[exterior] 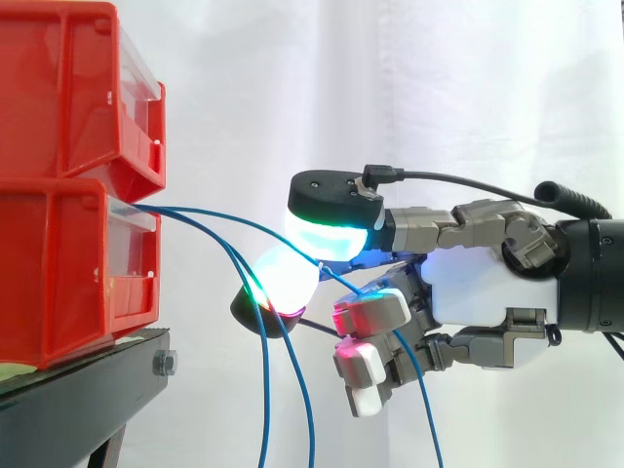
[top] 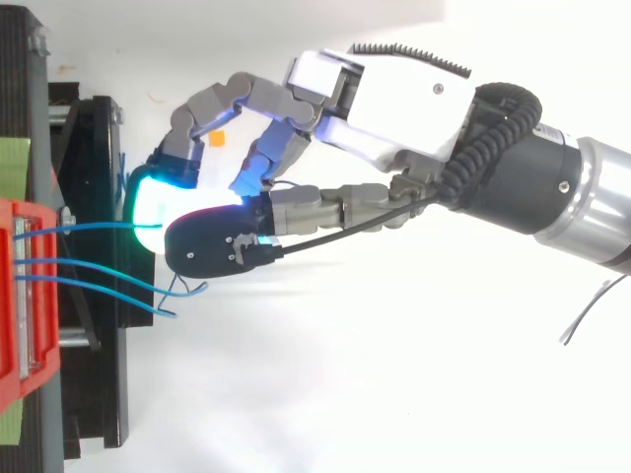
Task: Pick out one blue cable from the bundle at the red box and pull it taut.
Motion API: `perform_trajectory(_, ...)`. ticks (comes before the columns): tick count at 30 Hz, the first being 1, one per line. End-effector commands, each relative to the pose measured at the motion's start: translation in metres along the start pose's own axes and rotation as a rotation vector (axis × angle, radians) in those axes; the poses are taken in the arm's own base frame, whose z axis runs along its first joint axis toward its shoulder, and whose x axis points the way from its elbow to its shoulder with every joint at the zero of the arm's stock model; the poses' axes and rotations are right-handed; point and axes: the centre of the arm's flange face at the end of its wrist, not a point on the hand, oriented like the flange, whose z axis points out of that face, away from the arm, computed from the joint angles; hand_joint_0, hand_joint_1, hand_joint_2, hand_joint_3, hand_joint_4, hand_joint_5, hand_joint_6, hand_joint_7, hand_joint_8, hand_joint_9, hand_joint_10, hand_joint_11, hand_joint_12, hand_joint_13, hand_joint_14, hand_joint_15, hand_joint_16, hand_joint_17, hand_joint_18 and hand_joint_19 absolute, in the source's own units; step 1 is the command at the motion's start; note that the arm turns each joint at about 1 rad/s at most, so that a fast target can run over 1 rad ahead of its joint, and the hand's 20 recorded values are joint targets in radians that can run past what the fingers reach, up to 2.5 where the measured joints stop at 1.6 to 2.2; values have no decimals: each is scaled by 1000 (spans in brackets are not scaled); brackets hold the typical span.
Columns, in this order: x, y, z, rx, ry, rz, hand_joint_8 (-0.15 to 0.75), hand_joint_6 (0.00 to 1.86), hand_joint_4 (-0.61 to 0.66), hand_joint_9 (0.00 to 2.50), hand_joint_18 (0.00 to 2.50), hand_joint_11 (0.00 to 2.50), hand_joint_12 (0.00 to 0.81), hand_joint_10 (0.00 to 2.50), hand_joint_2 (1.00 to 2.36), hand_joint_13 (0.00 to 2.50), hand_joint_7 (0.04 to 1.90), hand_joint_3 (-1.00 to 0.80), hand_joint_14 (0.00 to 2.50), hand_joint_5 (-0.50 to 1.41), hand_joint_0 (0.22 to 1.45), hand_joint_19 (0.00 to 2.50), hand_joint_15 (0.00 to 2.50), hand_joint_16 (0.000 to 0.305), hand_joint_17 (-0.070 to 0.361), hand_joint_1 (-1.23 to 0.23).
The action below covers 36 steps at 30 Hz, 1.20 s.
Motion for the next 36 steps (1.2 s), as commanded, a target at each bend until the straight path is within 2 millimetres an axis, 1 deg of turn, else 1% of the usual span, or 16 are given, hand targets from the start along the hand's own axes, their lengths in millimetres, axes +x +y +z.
perform_trajectory(1,2,1,0,-4,1,2,322,948,-3,1396,984,1447,391,18,1018,1251,885,-78,23,-139,638,682,892,60,135,-735)
perform_trajectory(3,2,1,0,-5,2,3,338,944,-62,1456,1037,1453,402,15,1014,1290,944,-14,22,-124,641,667,877,62,140,-769)
perform_trajectory(7,2,1,0,-9,3,7,335,944,-95,1499,1070,1454,406,15,1011,1328,965,16,24,-119,649,655,872,63,142,-789)
perform_trajectory(8,2,1,0,-9,3,10,344,945,-85,1513,1074,1470,408,16,1012,1333,944,5,22,-118,651,655,870,63,141,-790)
perform_trajectory(10,2,1,0,-9,3,11,336,943,-51,1515,1079,1472,410,15,1011,1335,938,-19,22,-120,643,652,879,63,142,-786)
perform_trajectory(12,2,1,0,-9,4,11,335,937,30,1515,1076,1462,412,18,1014,1332,928,-79,24,-124,624,668,876,63,142,-763)
perform_trajectory(13,2,1,0,-9,3,11,341,937,37,1517,1075,1467,411,16,1015,1331,917,-85,24,-124,621,670,878,63,142,-760)
perform_trajectory(14,2,1,0,-9,4,13,331,934,72,1517,1066,1456,413,17,1015,1327,930,-120,24,-126,615,684,881,62,140,-744)
perform_trajectory(16,3,1,0,-9,6,13,330,931,79,1514,1057,1461,406,18,1016,1321,946,-140,23,-126,611,690,881,61,138,-734)
perform_trajectory(19,2,1,0,-9,4,15,335,928,43,1533,1075,1442,414,17,1016,1329,983,-91,24,-116,616,679,874,63,141,-752)
perform_trajectory(21,2,1,0,-9,4,15,337,927,-28,1578,1108,1431,413,17,1011,1348,1032,-10,24,-100,626,660,852,64,145,-789)
perform_trajectory(24,3,1,0,-9,6,15,340,923,-86,1611,1133,1439,416,20,1007,1382,1085,46,24,-88,634,647,849,65,146,-816)
perform_trajectory(28,2,1,1,-11,5,18,347,922,-110,1632,1153,1449,413,17,1005,1405,1098,66,22,-83,641,638,854,65,145,-828)
perform_trajectory(33,6,2,0,-15,30,38,344,924,-139,1650,1172,1445,413,19,1002,1429,1112,95,24,-81,656,616,860,63,143,-846)
perform_trajectory(36,7,2,0,-19,52,75,347,926,-154,1655,1175,1443,411,19,1003,1448,1118,100,24,-81,665,608,878,62,139,-852)
